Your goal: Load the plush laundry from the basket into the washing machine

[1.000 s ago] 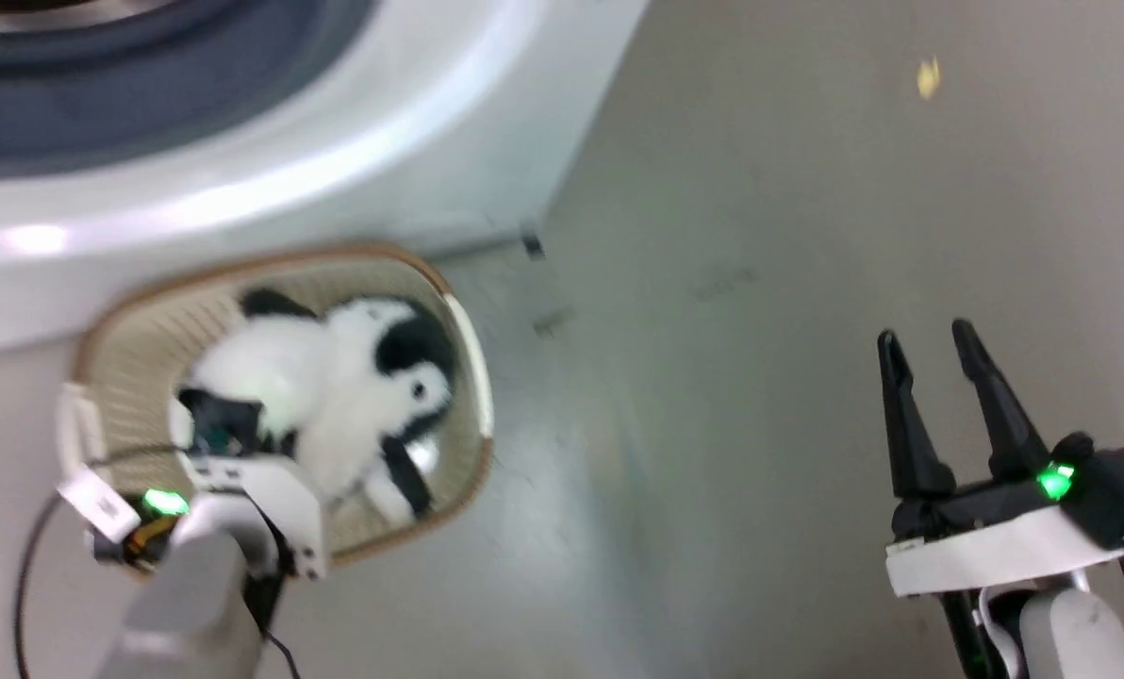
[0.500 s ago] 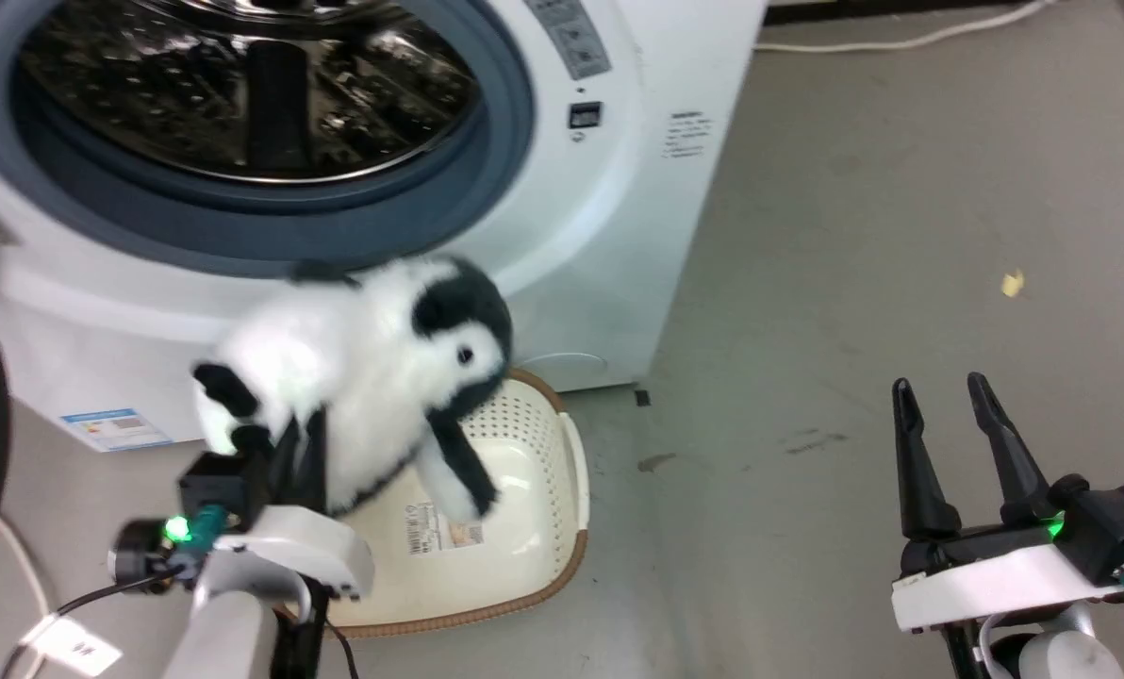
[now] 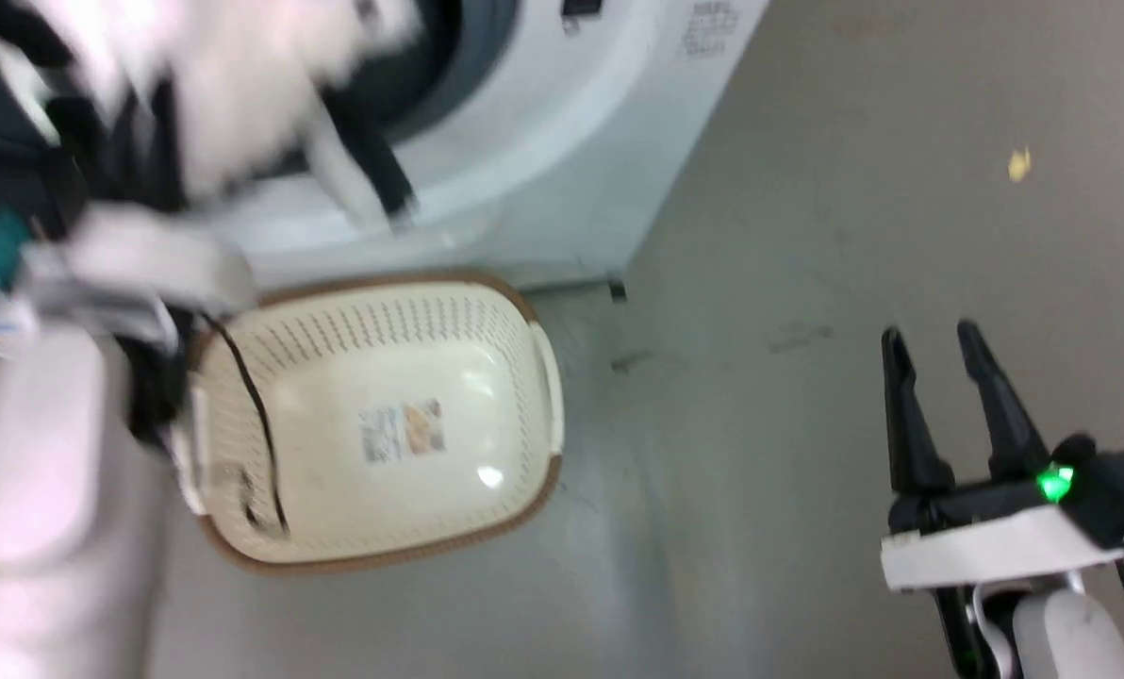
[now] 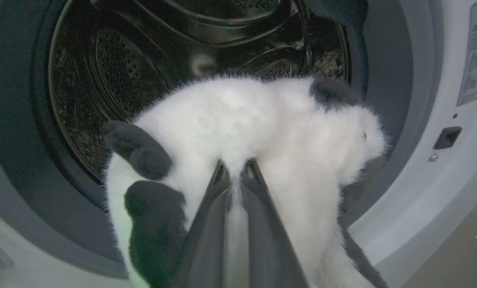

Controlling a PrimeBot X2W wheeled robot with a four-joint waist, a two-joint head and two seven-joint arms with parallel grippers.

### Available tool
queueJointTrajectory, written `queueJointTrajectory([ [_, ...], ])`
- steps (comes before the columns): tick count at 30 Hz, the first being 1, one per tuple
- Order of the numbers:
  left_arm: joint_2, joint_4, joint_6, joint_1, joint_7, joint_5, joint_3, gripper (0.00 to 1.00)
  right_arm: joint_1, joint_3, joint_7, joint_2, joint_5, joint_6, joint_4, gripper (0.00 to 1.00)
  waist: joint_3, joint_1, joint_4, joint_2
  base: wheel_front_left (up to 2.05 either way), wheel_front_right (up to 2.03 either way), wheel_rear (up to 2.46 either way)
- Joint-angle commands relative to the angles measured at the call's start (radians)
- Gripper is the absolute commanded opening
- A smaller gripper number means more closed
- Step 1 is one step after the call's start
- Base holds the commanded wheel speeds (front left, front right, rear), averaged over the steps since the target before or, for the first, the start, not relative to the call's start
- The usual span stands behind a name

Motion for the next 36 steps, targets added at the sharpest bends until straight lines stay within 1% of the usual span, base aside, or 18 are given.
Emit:
queueJointTrajectory([
  [1,0.033,0.019,-0.01,-0.095,0.047,0.01,0.002,0.0,-0.031,0.009,-0.004,-0.001,0.019,-0.001,-0.011,1.0,0.11,-0.0001,-0.062,-0.0001,0.0,0.0,0.0],
  [7,0.124,0.172,-0.009,-0.391,0.171,0.047,0.004,0.0,-0.075,0.048,-0.004,-0.001,0.08,-0.001,-0.015,1.0,0.215,-0.0001,-0.141,-0.0001,0.0,0.0,0.0],
  [12,0.187,0.335,-0.013,-0.594,0.242,0.073,-0.001,0.0,-0.093,0.07,-0.004,-0.001,0.122,-0.001,-0.013,1.0,0.284,-0.0001,-0.199,-0.0001,0.0,0.0,0.0],
  [14,0.196,0.363,-0.009,-0.623,0.252,0.078,-0.001,0.0,-0.095,0.071,-0.004,-0.001,0.128,-0.001,-0.013,1.0,0.295,-0.0001,-0.207,-0.0001,0.0,0.0,0.0],
  [15,0.213,0.418,0.001,-0.671,0.272,0.088,-0.003,0.0,-0.1,0.071,-0.004,-0.001,0.14,-0.001,-0.013,1.0,0.312,-0.0001,-0.22,-0.0001,0.0,0.0,0.0],
  [17,0.224,0.472,0.012,-0.702,0.292,0.089,0.0,0.0,-0.104,0.072,-0.004,-0.001,0.147,-0.001,-0.013,1.0,0.323,-0.0001,-0.23,-0.0001,0.0,0.0,0.0],
  [19,0.228,0.498,0.011,-0.711,0.305,0.091,-0.002,0.0,-0.106,0.072,-0.004,-0.001,0.15,-0.001,-0.013,1.0,0.326,-0.0001,-0.233,-0.0001,0.0,0.0,0.0],
  [20,0.237,0.537,0.007,-0.725,0.311,0.098,-0.013,0.0,-0.108,0.07,-0.004,-0.001,0.153,-0.001,-0.013,1.0,0.33,-0.0001,-0.235,-0.0001,0.0,0.0,0.0],
  [22,0.239,0.552,0.006,-0.73,0.31,0.101,-0.017,0.0,-0.109,0.067,-0.004,-0.001,0.154,-0.001,-0.013,1.0,0.33,-0.0001,-0.233,-0.0001,0.0,0.0,0.0],
  [23,0.235,0.578,0.005,-0.733,0.295,0.1,-0.023,1.0,-0.113,0.062,-0.004,-0.001,0.154,-0.001,-0.014,1.0,0.325,-0.0001,-0.226,-0.0001,0.0,0.0,0.0],
  [27,0.219,0.615,-0.005,-0.72,0.261,0.094,-0.032,1.0,-0.116,0.054,-0.004,-0.001,0.14,-0.001,-0.014,1.0,0.302,-0.0001,-0.207,-0.0001,0.0,0.0,0.0],
  [28,0.208,0.634,-0.014,-0.702,0.223,0.089,-0.039,1.0,-0.119,0.044,-0.004,-0.001,0.125,-0.001,-0.015,1.0,0.275,-0.0001,-0.19,-0.0001,0.0,0.0,0.0],
  [30,0.203,0.642,-0.02,-0.692,0.203,0.086,-0.041,1.0,-0.119,0.039,-0.004,-0.001,0.117,-0.001,-0.015,1.0,0.262,-0.0001,-0.183,-0.0001,0.0,0.0,0.0],
  [31,0.185,0.653,-0.028,-0.666,0.148,0.075,-0.043,1.0,-0.12,0.028,-0.004,-0.001,0.099,-0.001,-0.014,1.0,0.226,-0.0001,-0.165,-0.0001,0.0,0.0,0.0],
  [32,0.185,0.653,-0.028,-0.666,0.148,0.075,-0.043,1.0,-0.12,0.028,-0.004,-0.001,0.099,-0.001,-0.014,1.0,0.226,-0.0001,-0.165,-0.0001,0.0,0.0,0.0],
  [34,0.164,0.656,-0.04,-0.628,0.075,0.066,-0.049,1.0,-0.121,0.026,-0.004,-0.001,0.075,-0.001,-0.013,1.0,0.181,-0.0001,-0.143,-0.0001,0.0,0.0,0.0],
  [35,0.15,0.657,-0.047,-0.602,0.037,0.066,-0.058,1.0,-0.12,0.019,-0.004,-0.001,0.059,-0.001,-0.011,1.0,0.152,-0.0001,-0.127,-0.0001,0.0,0.0,0.0],
  [36,0.119,0.663,-0.057,-0.543,-0.029,0.058,-0.07,1.0,-0.112,0.005,-0.004,-0.001,0.031,-0.001,-0.005,1.0,0.094,-0.0001,-0.094,-0.0001,0.0,0.0,0.0],
])
